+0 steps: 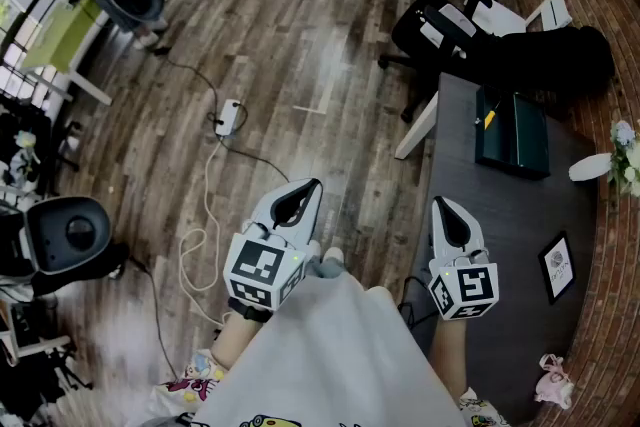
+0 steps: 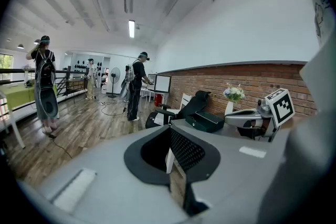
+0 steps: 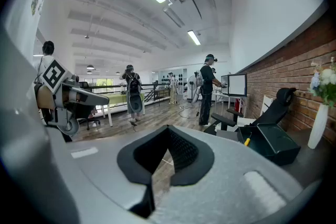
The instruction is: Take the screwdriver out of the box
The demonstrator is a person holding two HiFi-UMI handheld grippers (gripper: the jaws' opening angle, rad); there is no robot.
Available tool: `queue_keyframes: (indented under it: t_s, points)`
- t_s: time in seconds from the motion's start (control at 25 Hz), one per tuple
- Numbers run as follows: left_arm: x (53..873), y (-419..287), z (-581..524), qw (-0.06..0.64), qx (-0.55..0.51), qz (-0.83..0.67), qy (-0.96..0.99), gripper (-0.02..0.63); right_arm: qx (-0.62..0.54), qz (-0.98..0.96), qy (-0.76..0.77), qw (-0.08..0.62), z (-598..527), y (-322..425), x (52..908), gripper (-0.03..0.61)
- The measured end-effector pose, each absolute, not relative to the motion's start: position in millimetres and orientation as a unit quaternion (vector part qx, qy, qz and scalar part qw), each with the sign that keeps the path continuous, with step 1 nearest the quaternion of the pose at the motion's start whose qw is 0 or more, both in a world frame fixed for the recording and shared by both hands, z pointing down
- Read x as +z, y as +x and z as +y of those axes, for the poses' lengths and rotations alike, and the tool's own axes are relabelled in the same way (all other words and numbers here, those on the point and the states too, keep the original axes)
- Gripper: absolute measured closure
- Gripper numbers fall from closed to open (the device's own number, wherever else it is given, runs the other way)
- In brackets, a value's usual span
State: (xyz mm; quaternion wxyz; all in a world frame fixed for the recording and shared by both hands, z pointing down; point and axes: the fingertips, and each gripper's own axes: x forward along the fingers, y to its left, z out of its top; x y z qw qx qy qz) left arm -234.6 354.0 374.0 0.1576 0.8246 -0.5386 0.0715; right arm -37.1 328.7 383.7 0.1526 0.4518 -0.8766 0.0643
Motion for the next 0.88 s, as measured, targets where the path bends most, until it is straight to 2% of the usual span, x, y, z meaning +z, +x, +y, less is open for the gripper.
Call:
queue_keyframes:
  t_s: [0.44,0.52,0.88]
  points:
    - [371,-230,355,0.147,0.082,-0.539,0.825,0.606,0.08,-0.882,0.448,0.124,331,-37,383,0.575]
    - [371,-228,352,0.148,0.08,-0.535,0.828,0.595,0.082,-0.883,0.445,0.121,330,-38,381,0.543]
    - [384,-235,319,0.156,0.076,-0.526,0.833,0.562,0.087,-0.884,0.441,0.131,300,-51,389,0.494]
